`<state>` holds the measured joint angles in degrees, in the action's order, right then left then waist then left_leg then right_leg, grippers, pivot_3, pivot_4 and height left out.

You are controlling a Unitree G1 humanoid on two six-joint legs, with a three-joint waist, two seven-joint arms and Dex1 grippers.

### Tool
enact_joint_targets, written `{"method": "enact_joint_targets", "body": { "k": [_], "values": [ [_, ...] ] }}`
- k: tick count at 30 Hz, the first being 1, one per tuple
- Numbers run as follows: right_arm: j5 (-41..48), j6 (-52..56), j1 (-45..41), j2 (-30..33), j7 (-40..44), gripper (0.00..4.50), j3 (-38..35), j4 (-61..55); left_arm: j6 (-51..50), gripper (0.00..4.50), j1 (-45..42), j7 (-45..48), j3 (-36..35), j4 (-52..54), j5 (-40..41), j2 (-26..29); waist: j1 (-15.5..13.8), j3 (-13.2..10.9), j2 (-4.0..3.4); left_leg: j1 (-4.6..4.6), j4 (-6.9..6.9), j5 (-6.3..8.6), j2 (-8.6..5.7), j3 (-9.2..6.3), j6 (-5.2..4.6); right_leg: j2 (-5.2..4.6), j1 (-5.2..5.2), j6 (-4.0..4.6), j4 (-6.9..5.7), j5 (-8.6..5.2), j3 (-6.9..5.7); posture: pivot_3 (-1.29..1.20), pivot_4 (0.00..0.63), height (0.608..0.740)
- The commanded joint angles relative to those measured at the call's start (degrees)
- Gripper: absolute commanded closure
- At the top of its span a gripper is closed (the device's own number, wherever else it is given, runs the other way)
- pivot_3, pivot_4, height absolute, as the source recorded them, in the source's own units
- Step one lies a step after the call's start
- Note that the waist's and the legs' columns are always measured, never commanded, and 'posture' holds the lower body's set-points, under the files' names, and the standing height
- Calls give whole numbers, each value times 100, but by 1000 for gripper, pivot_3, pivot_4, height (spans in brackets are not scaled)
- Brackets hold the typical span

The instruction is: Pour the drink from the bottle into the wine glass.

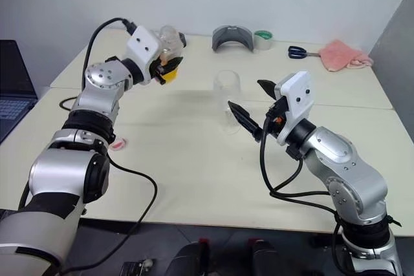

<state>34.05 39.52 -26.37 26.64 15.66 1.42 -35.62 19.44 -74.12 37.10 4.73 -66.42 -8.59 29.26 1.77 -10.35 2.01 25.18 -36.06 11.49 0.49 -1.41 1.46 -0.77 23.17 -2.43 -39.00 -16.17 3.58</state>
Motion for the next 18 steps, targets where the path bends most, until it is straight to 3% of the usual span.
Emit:
{"method": "enact_joint_targets", "body": {
  "k": [1, 10, 18],
  "values": [
    [-191, -133, -144, -55, -17, 0, -44, -77, 491, 2790, -406, 52, 179, -61, -240, 12, 0, 0, 0, 1, 0, 0, -1, 1, 0, -1, 0, 0, 1, 0, 0, 0, 150, 740],
    [-149, 3, -209, -255, 78, 0, -87, 12, 1303, 2790, -812, -23, 719, -376, -910, -76, 3, 0, 0, 1, 0, 0, -1, 1, 0, 0, 2, 0, 0, 0, 1, 0, 150, 740],
    [-234, -24, -254, -349, 74, 0, -126, 112, 1869, 2790, -1155, -817, 1453, -602, -1909, -22, 3, 0, 0, 1, -1, 0, -1, 2, 0, 0, 2, 0, -2, 0, 1, 0, 150, 740]
  ]
}}
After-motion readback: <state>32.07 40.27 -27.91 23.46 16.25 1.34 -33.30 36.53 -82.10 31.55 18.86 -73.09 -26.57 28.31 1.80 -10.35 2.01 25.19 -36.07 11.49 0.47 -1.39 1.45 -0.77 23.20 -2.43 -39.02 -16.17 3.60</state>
